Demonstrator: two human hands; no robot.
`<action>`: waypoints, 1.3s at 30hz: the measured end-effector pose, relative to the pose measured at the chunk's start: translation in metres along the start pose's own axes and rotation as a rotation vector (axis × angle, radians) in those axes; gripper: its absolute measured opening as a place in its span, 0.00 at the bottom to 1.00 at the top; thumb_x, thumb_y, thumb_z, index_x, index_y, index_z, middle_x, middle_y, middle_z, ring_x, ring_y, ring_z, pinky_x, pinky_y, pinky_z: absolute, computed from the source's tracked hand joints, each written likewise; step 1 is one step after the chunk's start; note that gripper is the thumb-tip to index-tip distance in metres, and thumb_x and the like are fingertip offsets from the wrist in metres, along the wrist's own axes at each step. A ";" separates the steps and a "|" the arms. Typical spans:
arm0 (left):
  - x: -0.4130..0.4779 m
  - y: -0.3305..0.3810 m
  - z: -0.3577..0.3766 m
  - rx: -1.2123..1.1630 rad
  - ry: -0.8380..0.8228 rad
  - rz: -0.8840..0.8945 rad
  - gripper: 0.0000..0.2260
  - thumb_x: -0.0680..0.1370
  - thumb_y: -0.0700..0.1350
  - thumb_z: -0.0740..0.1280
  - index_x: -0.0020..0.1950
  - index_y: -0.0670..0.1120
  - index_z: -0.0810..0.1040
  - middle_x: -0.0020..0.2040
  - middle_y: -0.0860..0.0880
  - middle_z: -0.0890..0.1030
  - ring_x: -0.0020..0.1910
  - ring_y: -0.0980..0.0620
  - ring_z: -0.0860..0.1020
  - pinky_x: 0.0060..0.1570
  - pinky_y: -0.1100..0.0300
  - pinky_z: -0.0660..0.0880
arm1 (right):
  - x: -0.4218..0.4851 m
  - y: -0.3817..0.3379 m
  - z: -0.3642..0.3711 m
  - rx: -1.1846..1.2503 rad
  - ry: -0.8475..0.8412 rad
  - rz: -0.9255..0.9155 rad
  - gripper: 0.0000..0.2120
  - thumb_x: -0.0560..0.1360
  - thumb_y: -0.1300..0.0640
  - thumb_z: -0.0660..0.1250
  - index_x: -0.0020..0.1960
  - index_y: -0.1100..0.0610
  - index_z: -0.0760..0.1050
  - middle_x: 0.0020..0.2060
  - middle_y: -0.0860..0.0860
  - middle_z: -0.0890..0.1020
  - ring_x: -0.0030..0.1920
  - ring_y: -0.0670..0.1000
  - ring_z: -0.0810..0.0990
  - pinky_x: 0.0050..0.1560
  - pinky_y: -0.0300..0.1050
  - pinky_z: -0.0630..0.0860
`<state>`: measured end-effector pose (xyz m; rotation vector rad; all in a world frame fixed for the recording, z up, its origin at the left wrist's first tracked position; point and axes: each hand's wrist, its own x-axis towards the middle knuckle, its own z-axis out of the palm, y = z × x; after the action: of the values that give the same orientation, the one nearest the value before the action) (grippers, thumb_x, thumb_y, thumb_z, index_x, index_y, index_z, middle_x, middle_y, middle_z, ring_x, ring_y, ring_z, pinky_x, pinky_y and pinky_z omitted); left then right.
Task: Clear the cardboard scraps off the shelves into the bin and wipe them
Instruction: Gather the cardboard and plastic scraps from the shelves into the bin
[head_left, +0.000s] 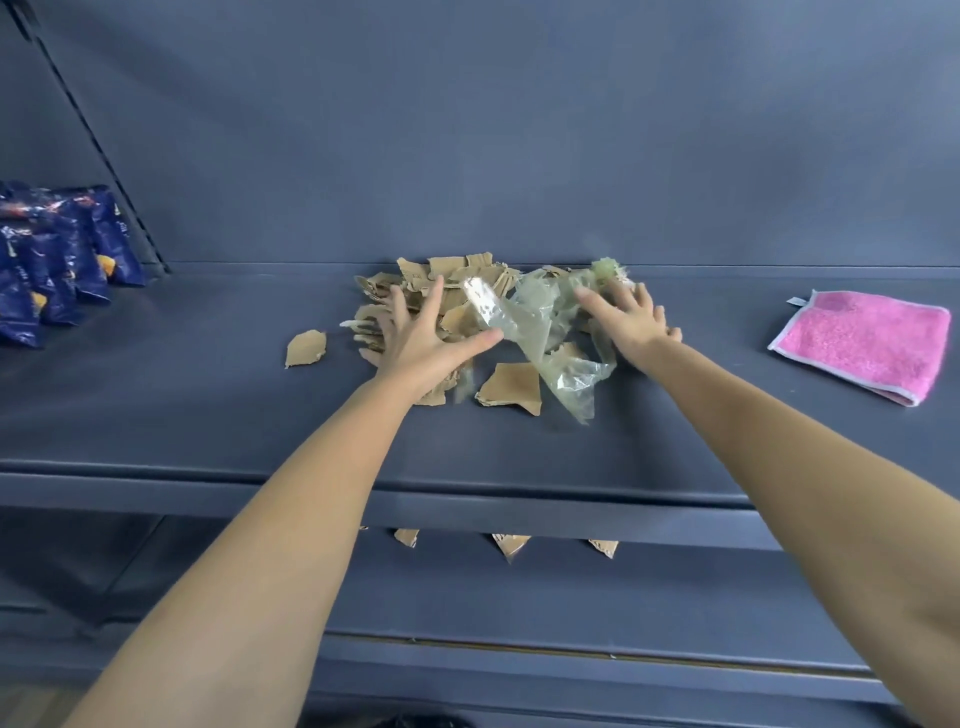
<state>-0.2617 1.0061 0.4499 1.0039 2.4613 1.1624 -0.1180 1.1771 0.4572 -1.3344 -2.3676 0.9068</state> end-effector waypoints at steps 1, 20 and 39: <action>0.000 0.005 0.004 -0.028 -0.009 0.005 0.43 0.67 0.65 0.69 0.74 0.64 0.47 0.77 0.52 0.36 0.76 0.44 0.38 0.72 0.39 0.47 | -0.001 -0.006 0.005 0.009 -0.008 -0.022 0.34 0.70 0.28 0.51 0.73 0.37 0.52 0.77 0.45 0.48 0.77 0.56 0.46 0.74 0.60 0.43; 0.009 0.034 0.042 -0.268 0.064 0.068 0.26 0.72 0.55 0.55 0.70 0.50 0.65 0.69 0.49 0.67 0.67 0.47 0.66 0.64 0.55 0.64 | -0.010 -0.061 0.060 0.601 -0.059 -0.216 0.16 0.76 0.47 0.52 0.43 0.50 0.76 0.53 0.50 0.79 0.60 0.51 0.73 0.71 0.58 0.57; -0.005 0.063 0.037 -0.399 0.135 0.198 0.27 0.65 0.54 0.56 0.60 0.42 0.73 0.61 0.43 0.73 0.54 0.49 0.75 0.57 0.51 0.74 | -0.033 -0.071 0.043 0.946 0.086 -0.256 0.16 0.79 0.56 0.54 0.33 0.53 0.69 0.32 0.47 0.73 0.40 0.47 0.72 0.48 0.44 0.69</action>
<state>-0.2101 1.0523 0.4725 1.0903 2.1273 1.7501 -0.1696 1.1062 0.4717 -0.6473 -1.5911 1.5456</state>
